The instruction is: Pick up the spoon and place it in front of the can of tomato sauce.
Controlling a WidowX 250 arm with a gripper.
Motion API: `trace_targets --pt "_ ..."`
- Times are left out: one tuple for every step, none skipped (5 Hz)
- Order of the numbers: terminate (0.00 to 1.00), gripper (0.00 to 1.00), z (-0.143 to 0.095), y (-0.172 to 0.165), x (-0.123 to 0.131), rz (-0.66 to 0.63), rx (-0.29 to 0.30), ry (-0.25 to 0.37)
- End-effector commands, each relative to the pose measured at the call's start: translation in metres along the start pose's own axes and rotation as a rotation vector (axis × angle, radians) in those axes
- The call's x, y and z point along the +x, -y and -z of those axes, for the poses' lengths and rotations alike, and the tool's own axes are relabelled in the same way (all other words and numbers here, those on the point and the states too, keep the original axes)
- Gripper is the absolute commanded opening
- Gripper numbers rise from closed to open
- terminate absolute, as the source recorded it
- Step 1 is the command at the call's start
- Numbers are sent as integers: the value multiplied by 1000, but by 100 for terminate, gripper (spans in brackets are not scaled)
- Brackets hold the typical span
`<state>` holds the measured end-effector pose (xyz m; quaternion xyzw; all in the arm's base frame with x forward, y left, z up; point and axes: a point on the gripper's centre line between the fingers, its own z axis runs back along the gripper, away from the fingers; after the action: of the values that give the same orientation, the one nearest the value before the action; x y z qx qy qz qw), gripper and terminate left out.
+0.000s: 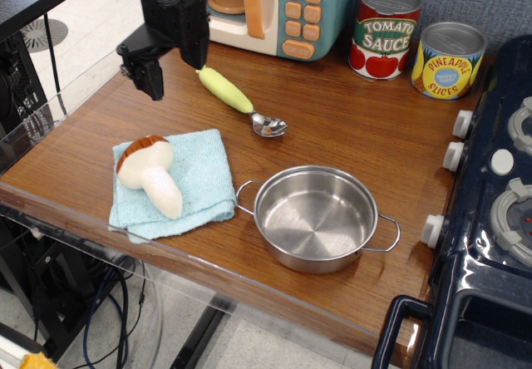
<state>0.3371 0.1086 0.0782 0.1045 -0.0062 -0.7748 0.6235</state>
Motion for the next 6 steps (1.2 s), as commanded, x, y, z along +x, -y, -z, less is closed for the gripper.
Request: trace_targets --pt "0 100 7 -27 -20 131 64 -12" --pt "0 100 14 -43 -12 190 74 1" --pt "0 100 24 -59 -4 212 89 30" --pt "0 100 37 -73 1 245 75 44" --pt "0 100 52 -79 3 261 59 42" --pt "0 0 53 -77 2 247 57 27"
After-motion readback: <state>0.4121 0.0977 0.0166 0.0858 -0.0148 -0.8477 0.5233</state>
